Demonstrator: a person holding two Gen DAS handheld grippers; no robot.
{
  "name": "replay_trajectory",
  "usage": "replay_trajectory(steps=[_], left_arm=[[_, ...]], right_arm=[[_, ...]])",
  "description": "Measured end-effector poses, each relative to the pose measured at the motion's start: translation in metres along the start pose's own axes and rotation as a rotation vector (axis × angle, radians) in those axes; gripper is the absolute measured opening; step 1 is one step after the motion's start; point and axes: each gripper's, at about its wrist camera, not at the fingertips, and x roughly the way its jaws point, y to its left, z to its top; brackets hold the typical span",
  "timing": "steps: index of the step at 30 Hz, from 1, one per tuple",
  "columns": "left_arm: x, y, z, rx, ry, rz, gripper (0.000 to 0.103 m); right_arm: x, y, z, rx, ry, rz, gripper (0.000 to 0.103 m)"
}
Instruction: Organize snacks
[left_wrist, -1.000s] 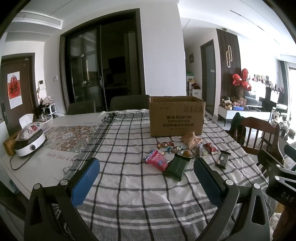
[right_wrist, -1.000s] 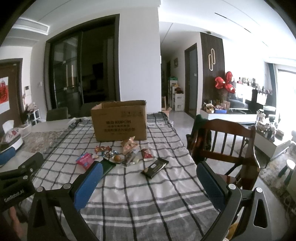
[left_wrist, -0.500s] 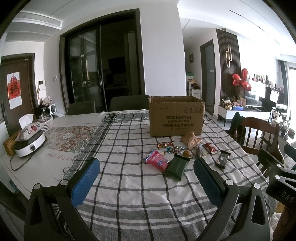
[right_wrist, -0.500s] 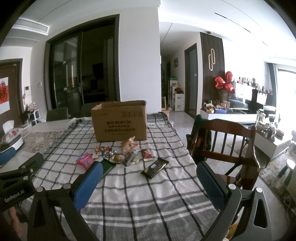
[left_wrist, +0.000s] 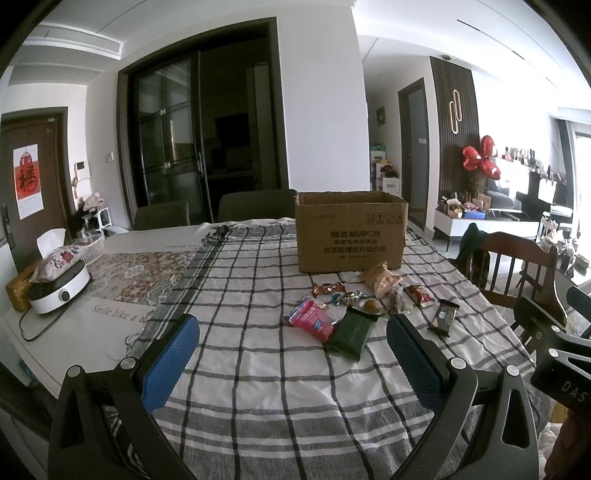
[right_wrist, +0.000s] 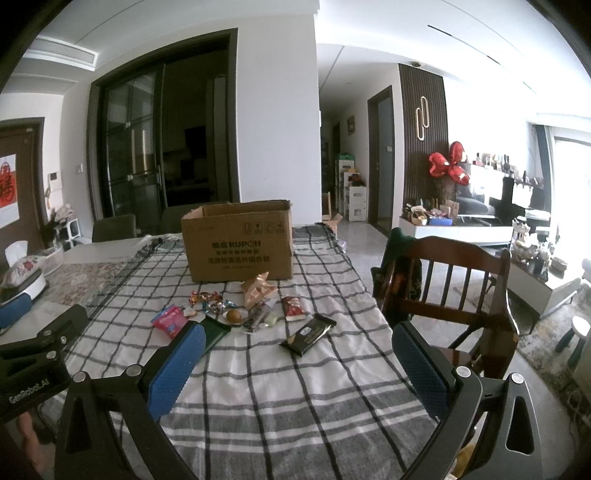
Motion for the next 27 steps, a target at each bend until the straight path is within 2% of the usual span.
replay_trajectory(steps=[27], left_arm=[[-0.0002,-0.0019,0.0086,0.013,0.009,-0.009,0.103]], right_arm=[[0.0002,-0.0003,-0.0003,0.001,0.000,0.000,0.102]])
